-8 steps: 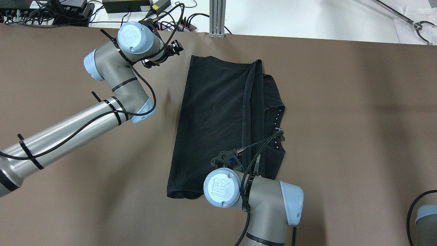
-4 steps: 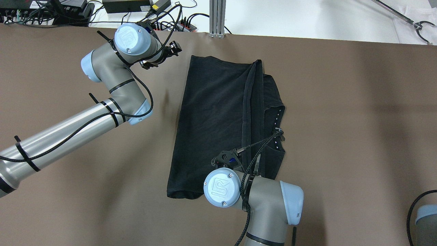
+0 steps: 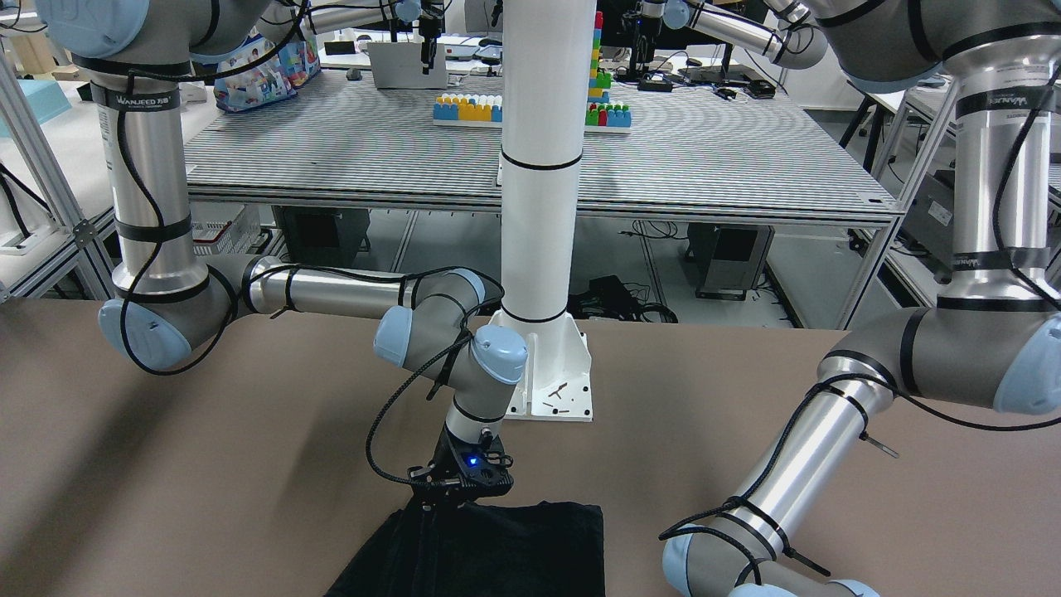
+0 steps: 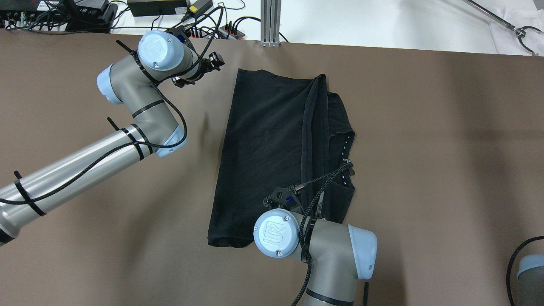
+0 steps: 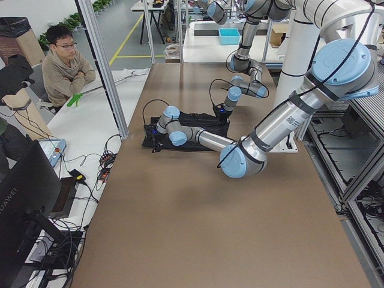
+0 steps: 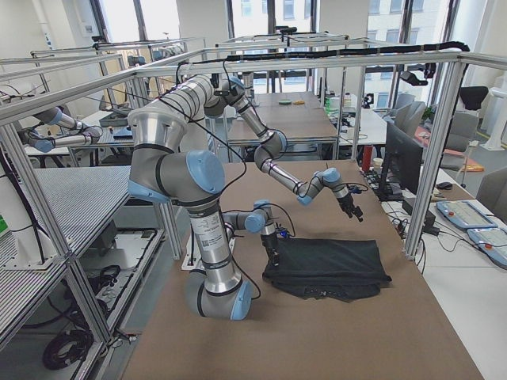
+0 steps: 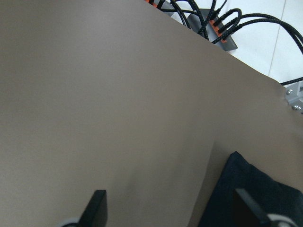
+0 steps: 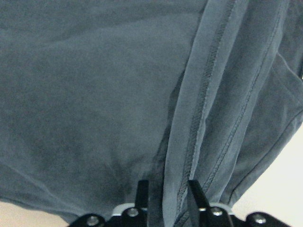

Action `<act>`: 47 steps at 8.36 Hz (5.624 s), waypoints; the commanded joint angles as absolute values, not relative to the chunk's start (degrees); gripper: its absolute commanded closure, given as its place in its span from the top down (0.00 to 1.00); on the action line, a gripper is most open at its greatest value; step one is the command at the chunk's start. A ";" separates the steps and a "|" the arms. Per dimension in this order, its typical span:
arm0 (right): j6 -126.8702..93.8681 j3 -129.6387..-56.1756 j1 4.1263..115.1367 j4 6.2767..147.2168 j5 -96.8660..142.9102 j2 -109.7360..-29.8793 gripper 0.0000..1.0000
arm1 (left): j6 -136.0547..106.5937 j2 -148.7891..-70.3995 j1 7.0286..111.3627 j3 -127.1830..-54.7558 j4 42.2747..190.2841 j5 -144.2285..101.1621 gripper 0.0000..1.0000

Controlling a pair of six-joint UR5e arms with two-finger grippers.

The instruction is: Fold clothes

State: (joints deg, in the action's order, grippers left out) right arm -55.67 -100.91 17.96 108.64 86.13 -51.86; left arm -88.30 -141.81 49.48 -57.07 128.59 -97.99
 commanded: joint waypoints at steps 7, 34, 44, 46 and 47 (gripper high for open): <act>-50.39 -99.58 19.59 106.26 86.31 -51.94 0.00 | -88.33 -141.86 49.48 -57.39 128.58 -98.09 0.93; -117.86 -114.26 13.80 70.93 88.15 -84.28 0.76 | -91.40 -141.94 47.02 -66.71 116.98 -93.78 0.94; -117.77 -114.61 13.36 71.02 88.15 -85.87 0.43 | -91.58 -142.73 45.97 -66.53 116.72 -93.78 0.94; -117.77 -114.70 13.45 70.93 88.15 -85.69 0.08 | -91.58 -143.26 45.88 -66.53 115.75 -93.78 0.94; -117.77 -115.05 13.45 70.93 88.24 -85.26 0.01 | -91.76 -143.44 45.62 -66.53 115.66 -93.69 0.94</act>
State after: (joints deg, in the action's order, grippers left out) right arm -117.77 -114.65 13.40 70.98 88.13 -85.76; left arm -91.59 -143.10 45.90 -66.53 116.05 -93.77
